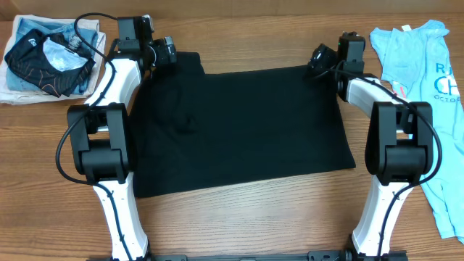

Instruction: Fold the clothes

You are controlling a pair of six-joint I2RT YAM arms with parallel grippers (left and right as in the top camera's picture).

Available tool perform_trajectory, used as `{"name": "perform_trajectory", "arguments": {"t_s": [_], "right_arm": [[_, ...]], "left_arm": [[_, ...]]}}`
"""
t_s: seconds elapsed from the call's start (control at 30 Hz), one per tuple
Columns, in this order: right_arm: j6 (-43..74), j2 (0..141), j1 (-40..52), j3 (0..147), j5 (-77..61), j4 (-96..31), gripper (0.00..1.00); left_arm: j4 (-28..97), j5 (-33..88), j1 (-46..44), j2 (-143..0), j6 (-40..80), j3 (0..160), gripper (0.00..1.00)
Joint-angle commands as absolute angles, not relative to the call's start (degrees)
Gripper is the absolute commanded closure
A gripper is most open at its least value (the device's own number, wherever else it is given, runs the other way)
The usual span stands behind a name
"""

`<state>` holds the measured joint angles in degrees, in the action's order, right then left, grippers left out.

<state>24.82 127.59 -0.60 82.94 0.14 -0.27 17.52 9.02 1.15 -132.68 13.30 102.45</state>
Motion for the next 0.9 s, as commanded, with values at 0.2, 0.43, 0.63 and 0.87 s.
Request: {"name": "perform_trajectory", "arguments": {"t_s": [0.2,0.43,0.63,0.87], "right_arm": [[25.0,128.1,-0.1,84.8,0.0,-1.7,0.28],[25.1,129.1,0.4,84.8,0.6,-2.0,0.38],[25.1,129.4,0.4,84.8,0.6,-2.2,0.65],[25.5,129.4,0.4,84.9,0.6,-3.1,0.91]], "left_arm": [[16.9,9.7,1.4,-138.1,12.8,104.0,0.11],[16.0,10.6,1.3,-138.9,13.3,104.0,0.13],[16.0,10.6,1.3,-138.9,13.4,104.0,0.34],[15.8,10.6,1.3,-138.9,14.4,104.0,0.66]]}}
